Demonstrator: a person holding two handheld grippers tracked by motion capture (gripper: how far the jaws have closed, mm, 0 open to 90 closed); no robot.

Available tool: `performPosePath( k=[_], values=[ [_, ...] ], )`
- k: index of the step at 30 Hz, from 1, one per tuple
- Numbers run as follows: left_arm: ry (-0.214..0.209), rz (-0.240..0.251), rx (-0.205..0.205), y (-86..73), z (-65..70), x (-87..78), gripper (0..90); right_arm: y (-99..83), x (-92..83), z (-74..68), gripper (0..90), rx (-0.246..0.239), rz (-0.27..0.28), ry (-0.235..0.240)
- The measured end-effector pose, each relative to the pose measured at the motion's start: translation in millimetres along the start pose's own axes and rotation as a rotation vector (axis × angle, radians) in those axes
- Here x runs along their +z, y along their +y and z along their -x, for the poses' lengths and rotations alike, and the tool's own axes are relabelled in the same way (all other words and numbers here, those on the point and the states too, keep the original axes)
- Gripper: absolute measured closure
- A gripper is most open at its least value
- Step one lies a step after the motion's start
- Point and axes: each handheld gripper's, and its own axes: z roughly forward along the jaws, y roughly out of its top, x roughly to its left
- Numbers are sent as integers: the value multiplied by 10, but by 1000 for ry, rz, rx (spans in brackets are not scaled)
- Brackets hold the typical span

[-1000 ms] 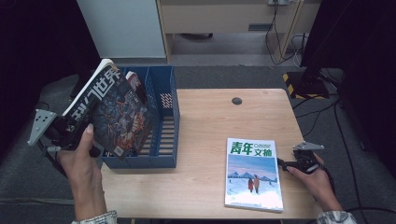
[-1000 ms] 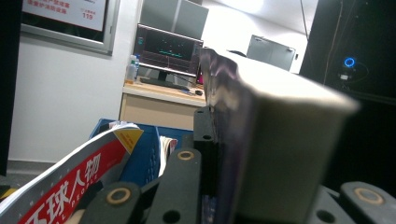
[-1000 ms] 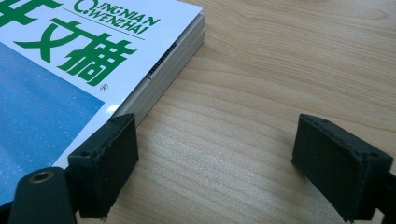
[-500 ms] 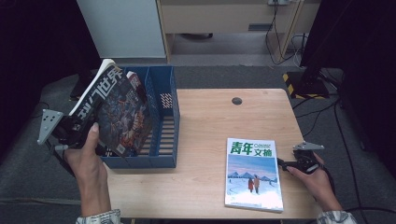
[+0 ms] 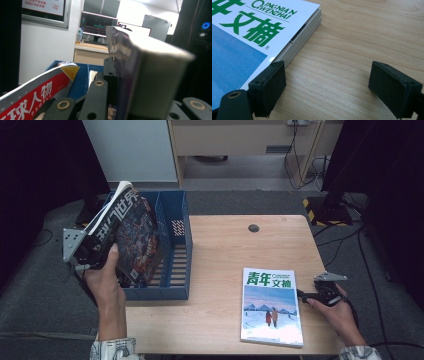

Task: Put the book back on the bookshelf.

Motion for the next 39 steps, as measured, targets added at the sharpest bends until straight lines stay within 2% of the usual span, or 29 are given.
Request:
performPosePath(
  k=[7,21,33,39],
  values=[
    [19,1,1,-32,-12,91,822,-3,1,2,142,-4,4,-1],
    [3,-6,0,-211,22,281,821,-5,2,4,142,-6,5,-2],
    [15,15,-21,-337,-26,319,820,-4,2,3,142,-5,4,-3],
    [18,-1,-10,-390,-14,347,819,-5,2,3,142,-4,5,-3]
  ],
)
